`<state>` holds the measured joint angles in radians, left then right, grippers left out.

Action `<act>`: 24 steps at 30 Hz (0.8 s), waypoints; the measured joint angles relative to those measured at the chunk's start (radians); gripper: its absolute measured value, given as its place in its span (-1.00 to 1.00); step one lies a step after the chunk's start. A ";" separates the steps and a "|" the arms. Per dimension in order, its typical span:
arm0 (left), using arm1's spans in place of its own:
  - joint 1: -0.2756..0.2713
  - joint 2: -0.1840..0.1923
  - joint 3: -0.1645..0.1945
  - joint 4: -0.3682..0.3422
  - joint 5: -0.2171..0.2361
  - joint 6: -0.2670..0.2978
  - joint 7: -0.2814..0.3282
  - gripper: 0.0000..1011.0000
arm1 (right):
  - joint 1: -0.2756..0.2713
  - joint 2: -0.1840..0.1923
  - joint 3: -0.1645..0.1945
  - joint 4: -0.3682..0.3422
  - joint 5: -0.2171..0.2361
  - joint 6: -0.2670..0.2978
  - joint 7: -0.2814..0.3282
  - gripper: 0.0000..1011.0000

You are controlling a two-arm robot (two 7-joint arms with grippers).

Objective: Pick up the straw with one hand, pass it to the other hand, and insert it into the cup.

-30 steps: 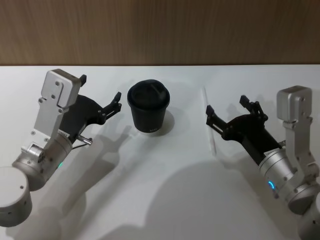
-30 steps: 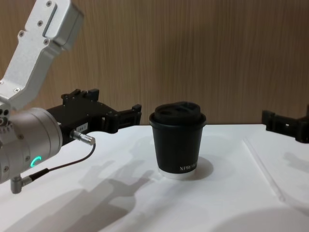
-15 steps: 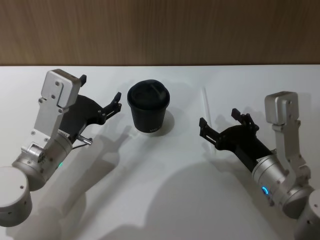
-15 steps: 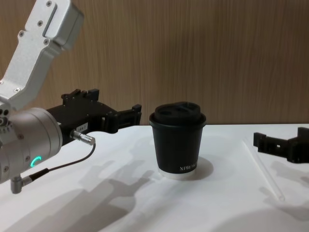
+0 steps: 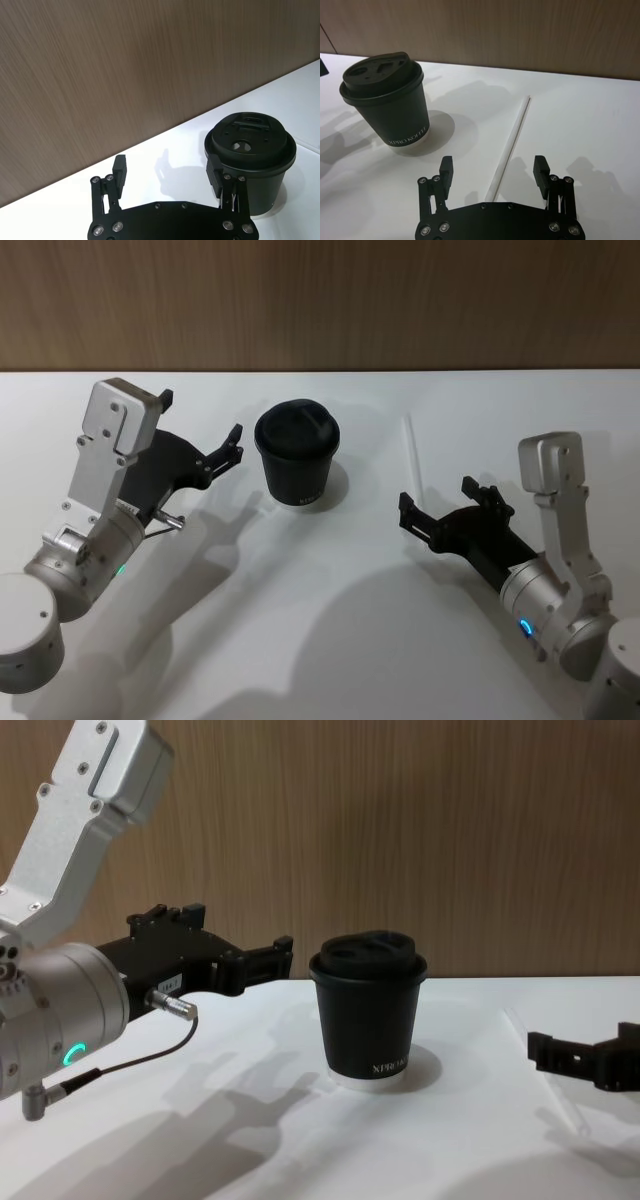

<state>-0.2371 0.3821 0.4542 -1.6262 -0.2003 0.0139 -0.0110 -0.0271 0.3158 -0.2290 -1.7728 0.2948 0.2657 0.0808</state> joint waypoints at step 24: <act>0.000 0.000 0.000 0.000 0.000 0.000 0.000 0.98 | 0.014 0.012 0.005 0.028 -0.020 0.062 0.030 0.98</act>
<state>-0.2371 0.3821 0.4542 -1.6262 -0.2004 0.0139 -0.0109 -0.0136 0.3282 -0.2237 -1.7450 0.2751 0.3274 0.1107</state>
